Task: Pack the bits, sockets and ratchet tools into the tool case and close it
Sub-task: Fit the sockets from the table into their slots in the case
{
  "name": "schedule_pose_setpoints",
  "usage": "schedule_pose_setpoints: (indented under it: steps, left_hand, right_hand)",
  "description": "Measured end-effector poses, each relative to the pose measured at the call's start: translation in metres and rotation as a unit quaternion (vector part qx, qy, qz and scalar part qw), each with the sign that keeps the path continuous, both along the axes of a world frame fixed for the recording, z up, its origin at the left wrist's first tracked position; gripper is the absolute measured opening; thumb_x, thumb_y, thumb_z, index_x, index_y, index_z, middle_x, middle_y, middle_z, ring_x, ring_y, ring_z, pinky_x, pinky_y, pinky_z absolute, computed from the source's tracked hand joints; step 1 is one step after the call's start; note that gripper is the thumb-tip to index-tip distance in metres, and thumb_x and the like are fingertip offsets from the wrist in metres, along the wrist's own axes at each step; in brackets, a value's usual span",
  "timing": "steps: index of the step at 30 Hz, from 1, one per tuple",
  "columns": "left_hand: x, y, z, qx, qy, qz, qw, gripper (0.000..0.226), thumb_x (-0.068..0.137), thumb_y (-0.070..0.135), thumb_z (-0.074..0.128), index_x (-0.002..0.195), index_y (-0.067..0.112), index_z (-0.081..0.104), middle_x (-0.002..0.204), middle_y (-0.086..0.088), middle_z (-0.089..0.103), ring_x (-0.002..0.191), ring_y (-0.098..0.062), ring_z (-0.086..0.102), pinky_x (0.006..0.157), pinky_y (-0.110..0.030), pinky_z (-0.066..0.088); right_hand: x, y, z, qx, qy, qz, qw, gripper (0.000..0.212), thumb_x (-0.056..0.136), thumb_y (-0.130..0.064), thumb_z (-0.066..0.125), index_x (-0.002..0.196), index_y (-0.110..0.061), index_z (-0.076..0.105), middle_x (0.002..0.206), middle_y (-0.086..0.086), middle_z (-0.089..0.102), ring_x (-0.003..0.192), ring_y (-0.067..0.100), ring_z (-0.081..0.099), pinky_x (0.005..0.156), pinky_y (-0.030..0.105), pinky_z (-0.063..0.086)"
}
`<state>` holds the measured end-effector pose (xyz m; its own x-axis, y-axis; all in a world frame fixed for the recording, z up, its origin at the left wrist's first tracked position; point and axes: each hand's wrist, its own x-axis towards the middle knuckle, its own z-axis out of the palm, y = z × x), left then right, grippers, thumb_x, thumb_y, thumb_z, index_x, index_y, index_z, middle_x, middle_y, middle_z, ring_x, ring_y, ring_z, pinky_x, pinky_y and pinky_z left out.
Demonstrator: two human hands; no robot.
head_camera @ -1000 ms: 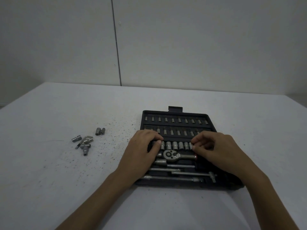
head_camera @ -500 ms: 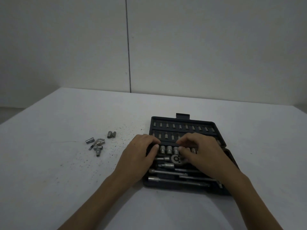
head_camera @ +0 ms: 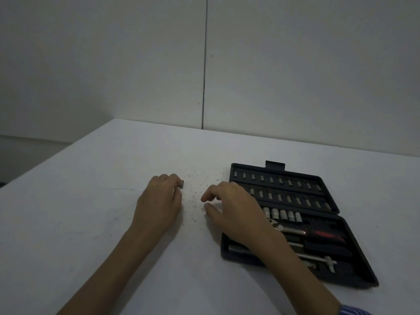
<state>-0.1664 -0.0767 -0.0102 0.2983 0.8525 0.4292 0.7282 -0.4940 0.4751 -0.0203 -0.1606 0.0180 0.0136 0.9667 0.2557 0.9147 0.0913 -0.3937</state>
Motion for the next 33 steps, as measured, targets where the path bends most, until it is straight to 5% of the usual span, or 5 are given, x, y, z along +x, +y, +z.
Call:
schedule_pose_setpoints:
  steps: [11, 15, 23, 33]
  left_hand:
    - [-0.023, 0.034, 0.004, -0.056, 0.066, 0.019, 0.996, 0.022, 0.091, 0.008, 0.050, 0.102, 0.006, 0.068, 0.099, -0.011, 0.067, 0.097, -0.024, 0.056, 0.083, -0.039, 0.048]
    - [-0.021, 0.042, 0.007, -0.079, 0.082, 0.008, 0.993, 0.022, 0.089, 0.004, 0.052, 0.089, 0.005, 0.074, 0.091, -0.010, 0.070, 0.083, -0.022, 0.061, 0.076, -0.034, 0.051]
    - [-0.018, 0.060, 0.018, -0.138, 0.130, -0.017, 0.982, 0.021, 0.082, -0.007, 0.063, 0.090, 0.008, 0.075, 0.093, -0.013, 0.072, 0.084, -0.024, 0.067, 0.075, -0.024, 0.049]
    - [-0.018, 0.066, 0.020, -0.091, 0.308, -0.062, 0.945, 0.022, 0.086, -0.003, 0.057, 0.094, 0.014, 0.067, 0.097, -0.003, 0.065, 0.088, -0.016, 0.060, 0.071, -0.024, 0.047]
  right_hand:
    - [-0.011, 0.010, -0.022, -0.008, -0.033, -0.013, 0.999, 0.022, 0.093, -0.024, 0.046, 0.103, -0.027, 0.066, 0.103, -0.008, 0.064, 0.098, 0.012, 0.051, 0.088, 0.027, 0.036]
    - [-0.012, 0.009, -0.022, 0.001, -0.030, -0.018, 0.999, 0.021, 0.092, -0.024, 0.047, 0.101, -0.027, 0.066, 0.101, -0.010, 0.064, 0.098, 0.011, 0.051, 0.086, 0.026, 0.033]
    - [-0.014, 0.007, -0.021, 0.003, -0.023, -0.016, 1.000, 0.021, 0.092, -0.024, 0.048, 0.101, -0.027, 0.067, 0.100, -0.010, 0.065, 0.096, 0.010, 0.052, 0.086, 0.026, 0.034]
    - [-0.015, 0.006, -0.019, 0.003, -0.023, -0.015, 1.000, 0.021, 0.091, -0.024, 0.049, 0.100, -0.028, 0.068, 0.098, -0.011, 0.066, 0.095, 0.009, 0.053, 0.085, 0.024, 0.033]
